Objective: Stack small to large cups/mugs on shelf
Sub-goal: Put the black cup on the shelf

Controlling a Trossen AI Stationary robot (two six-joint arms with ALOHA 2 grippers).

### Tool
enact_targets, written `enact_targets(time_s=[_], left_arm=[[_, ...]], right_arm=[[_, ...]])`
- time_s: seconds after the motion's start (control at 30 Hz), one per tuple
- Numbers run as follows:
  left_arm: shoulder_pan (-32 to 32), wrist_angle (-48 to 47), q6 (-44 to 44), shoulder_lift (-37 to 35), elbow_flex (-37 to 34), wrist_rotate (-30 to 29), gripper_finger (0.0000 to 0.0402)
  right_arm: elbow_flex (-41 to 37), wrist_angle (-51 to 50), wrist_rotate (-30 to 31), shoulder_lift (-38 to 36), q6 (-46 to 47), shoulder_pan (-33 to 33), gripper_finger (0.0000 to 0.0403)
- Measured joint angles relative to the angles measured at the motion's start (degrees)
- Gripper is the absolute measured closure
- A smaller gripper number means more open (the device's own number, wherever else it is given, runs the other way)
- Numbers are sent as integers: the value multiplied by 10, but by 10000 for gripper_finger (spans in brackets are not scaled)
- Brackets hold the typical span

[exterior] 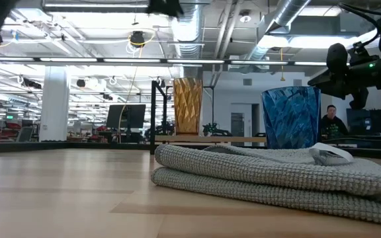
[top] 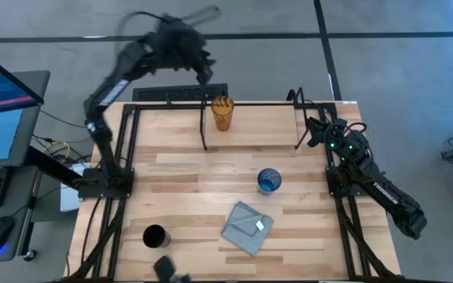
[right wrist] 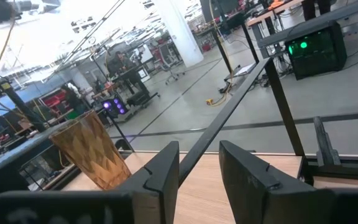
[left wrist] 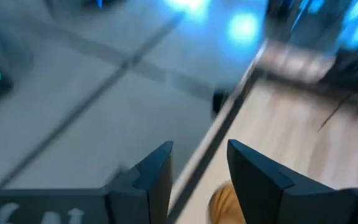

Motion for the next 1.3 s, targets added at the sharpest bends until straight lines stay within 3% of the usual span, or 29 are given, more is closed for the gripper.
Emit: enact_targets(time_s=[0.17,0.3,0.43,0.53,0.73,0.97,1.13,1.3], left_arm=[[-23,32,12,-70,0,12,259],[-50,26,13,-109,-3,-17,259],[-84,47,11,-157,-56,-62,259],[-105,101,6,-208,-141,-93,259],[-120,243,-22,-359,-386,-127,259],[-120,308,-118,-511,-625,-39,259],[-139,315,-184,-585,-752,45,259],[-180,324,-269,-632,-850,76,259]], right_arm=[[0,0,0,0,0,0,267],[0,0,0,0,0,0,267],[0,0,0,0,-1,0,267],[0,0,0,0,-1,0,267],[0,0,0,0,-1,0,267],[0,0,1,0,-1,0,267],[0,0,2,0,-4,-1,267],[0,0,2,0,-25,-1,267]])
